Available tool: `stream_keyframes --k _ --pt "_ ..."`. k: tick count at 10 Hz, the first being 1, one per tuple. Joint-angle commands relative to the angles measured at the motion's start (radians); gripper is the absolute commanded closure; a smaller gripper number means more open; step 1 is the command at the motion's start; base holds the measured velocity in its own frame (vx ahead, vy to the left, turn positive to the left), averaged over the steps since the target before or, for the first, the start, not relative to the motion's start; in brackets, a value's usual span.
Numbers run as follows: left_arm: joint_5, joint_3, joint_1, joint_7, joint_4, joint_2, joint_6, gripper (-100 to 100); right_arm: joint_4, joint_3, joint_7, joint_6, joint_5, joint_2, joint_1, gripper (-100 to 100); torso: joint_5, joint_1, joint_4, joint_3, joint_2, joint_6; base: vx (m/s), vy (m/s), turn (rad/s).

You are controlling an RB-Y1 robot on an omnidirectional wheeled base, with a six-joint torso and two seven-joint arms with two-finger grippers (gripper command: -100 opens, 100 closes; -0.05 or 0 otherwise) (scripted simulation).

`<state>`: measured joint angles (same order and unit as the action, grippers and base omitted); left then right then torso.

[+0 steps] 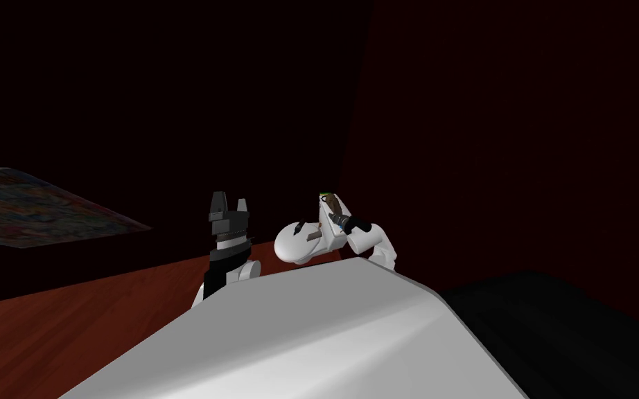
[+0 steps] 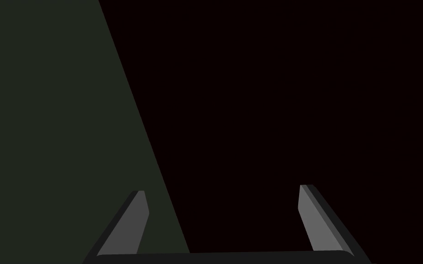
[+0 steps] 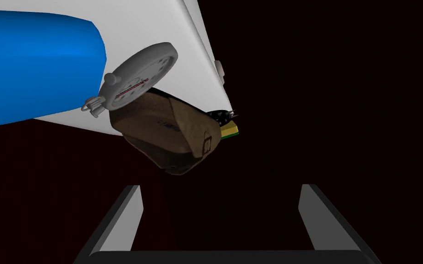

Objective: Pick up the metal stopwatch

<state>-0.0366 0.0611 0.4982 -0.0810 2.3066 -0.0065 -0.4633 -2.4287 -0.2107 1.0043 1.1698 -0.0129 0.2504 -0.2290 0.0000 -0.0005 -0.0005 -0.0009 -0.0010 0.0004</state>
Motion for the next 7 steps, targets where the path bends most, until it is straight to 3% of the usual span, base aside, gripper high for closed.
stream_keyframes --k 1,7 --pt "0.000 0.000 0.000 0.000 0.000 0.000 0.000 0 -0.006 -0.011 0.047 0.050 -0.006 0.013 0.011 -100 0.000 0.000 0.000 0.000 0.000 0.000 0.031 0.000 0.113" --pt "0.000 0.000 0.000 0.000 0.000 0.000 0.000 0 -0.016 -0.031 0.133 0.209 -0.017 0.039 0.030 -100 0.000 0.000 0.000 0.000 0.000 0.000 0.028 -0.010 0.055"
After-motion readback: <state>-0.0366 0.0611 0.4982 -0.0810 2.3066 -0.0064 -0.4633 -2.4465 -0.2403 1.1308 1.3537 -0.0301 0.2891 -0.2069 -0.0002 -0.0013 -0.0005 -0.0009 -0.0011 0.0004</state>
